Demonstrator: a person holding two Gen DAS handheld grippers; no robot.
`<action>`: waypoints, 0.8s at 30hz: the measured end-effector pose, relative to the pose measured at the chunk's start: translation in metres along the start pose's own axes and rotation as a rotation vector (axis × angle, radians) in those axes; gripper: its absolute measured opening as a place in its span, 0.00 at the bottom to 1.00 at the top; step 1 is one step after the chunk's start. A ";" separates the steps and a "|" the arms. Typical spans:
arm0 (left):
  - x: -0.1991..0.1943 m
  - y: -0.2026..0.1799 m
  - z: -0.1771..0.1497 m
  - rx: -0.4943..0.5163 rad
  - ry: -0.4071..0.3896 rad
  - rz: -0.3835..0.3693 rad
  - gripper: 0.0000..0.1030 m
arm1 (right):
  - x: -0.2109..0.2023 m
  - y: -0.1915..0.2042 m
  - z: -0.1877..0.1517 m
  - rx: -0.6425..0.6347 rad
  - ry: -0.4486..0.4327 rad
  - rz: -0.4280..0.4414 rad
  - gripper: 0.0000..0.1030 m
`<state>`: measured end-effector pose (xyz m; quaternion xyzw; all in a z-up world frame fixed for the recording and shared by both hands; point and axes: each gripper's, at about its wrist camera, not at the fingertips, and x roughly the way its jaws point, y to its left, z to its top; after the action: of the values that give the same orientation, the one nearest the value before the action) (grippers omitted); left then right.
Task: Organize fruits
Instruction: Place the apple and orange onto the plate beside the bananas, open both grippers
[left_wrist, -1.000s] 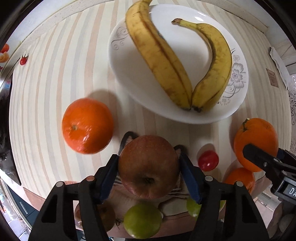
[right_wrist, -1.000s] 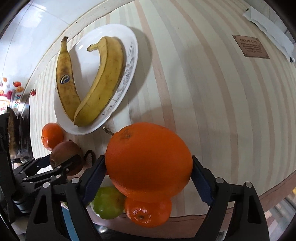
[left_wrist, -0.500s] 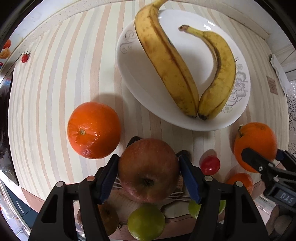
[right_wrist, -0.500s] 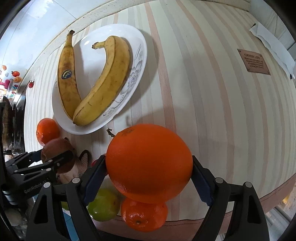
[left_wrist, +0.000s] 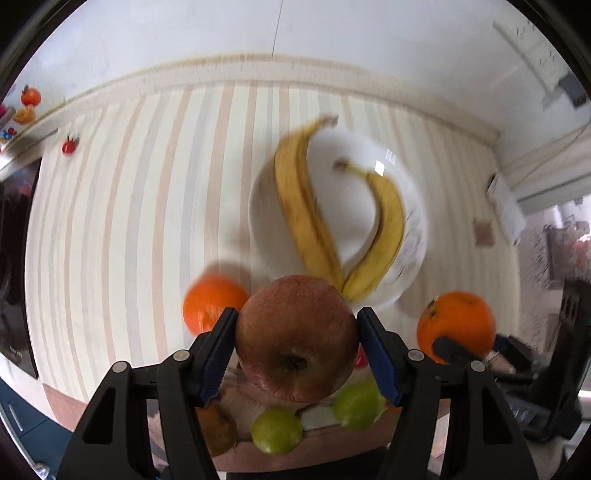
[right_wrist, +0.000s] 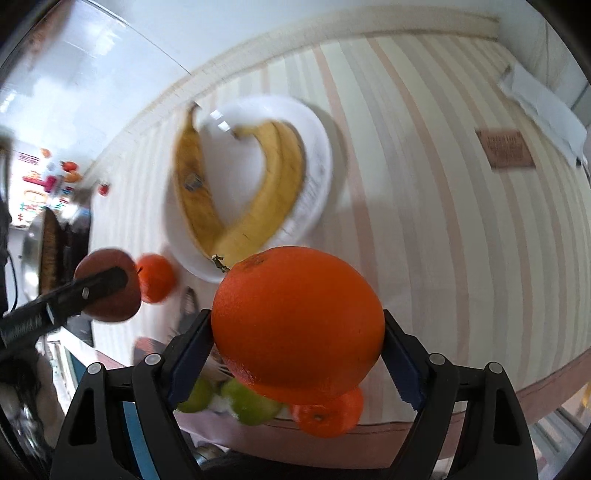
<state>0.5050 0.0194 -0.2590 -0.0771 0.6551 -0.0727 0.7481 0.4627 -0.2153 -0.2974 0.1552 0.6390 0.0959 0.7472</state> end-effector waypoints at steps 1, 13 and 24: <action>-0.005 -0.005 0.014 0.000 -0.008 -0.007 0.62 | -0.003 0.005 0.006 -0.004 -0.011 0.011 0.85; 0.051 -0.052 0.140 0.128 0.135 0.040 0.62 | 0.038 0.056 0.091 -0.101 -0.025 -0.001 0.85; 0.114 -0.089 0.159 0.268 0.338 0.104 0.63 | 0.084 0.059 0.101 -0.084 0.049 0.007 0.85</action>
<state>0.6768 -0.0885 -0.3303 0.0702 0.7587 -0.1320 0.6340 0.5793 -0.1427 -0.3408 0.1235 0.6519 0.1288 0.7370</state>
